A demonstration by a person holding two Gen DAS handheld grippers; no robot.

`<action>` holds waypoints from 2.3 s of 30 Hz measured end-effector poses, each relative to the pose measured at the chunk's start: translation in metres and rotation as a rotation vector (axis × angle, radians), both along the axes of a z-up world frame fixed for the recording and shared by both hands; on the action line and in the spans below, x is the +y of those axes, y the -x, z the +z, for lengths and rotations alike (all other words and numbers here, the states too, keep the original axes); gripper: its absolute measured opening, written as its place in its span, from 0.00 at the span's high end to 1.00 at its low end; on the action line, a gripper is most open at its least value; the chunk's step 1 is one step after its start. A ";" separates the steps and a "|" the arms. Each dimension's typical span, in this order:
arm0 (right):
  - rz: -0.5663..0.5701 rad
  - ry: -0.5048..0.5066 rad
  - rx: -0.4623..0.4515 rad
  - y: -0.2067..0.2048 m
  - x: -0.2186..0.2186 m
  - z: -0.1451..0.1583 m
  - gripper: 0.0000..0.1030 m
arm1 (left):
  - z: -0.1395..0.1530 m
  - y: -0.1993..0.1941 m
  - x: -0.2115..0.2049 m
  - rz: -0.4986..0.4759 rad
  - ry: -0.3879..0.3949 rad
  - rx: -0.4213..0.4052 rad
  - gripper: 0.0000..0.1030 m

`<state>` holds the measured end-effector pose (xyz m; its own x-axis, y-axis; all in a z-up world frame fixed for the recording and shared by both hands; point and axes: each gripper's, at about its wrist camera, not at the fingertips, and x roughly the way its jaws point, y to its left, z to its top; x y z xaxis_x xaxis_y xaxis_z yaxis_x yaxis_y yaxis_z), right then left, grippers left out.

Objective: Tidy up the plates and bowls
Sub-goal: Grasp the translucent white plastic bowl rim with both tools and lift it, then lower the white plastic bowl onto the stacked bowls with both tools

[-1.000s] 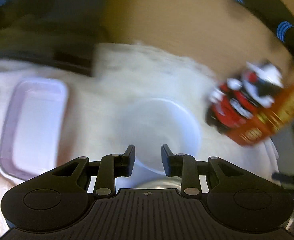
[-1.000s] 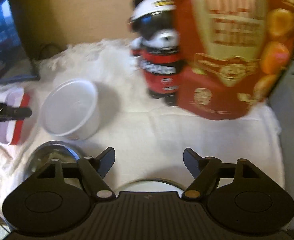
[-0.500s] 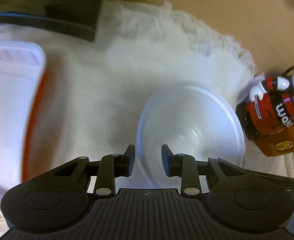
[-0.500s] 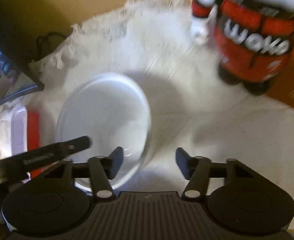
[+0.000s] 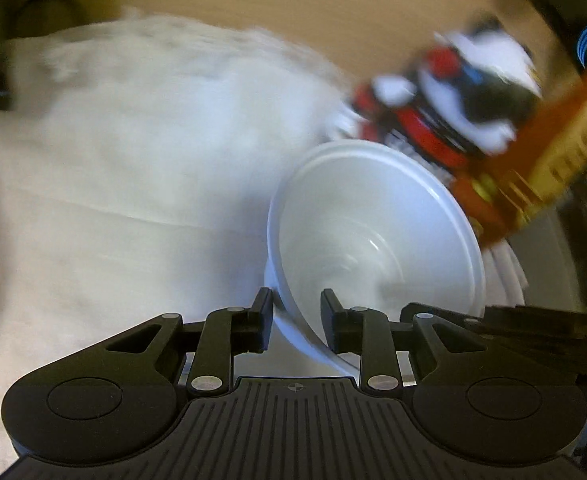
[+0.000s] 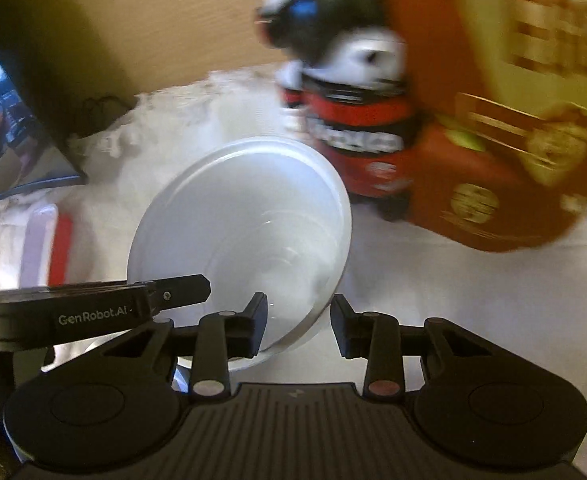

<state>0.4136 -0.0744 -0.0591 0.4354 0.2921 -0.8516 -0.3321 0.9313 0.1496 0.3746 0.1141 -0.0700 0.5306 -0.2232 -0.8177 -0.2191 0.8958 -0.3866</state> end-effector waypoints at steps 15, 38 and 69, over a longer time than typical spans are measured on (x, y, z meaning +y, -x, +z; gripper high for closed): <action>-0.088 -0.088 0.149 -0.031 -0.065 -0.057 0.65 | -0.051 -0.030 -0.041 -0.046 0.067 0.142 0.75; -0.112 -0.218 0.030 0.103 -0.093 0.053 0.63 | 0.068 0.058 -0.065 -0.264 0.100 0.053 0.72; -0.189 -0.075 0.077 0.123 -0.096 0.001 0.63 | 0.028 0.073 -0.073 -0.284 0.058 0.135 0.77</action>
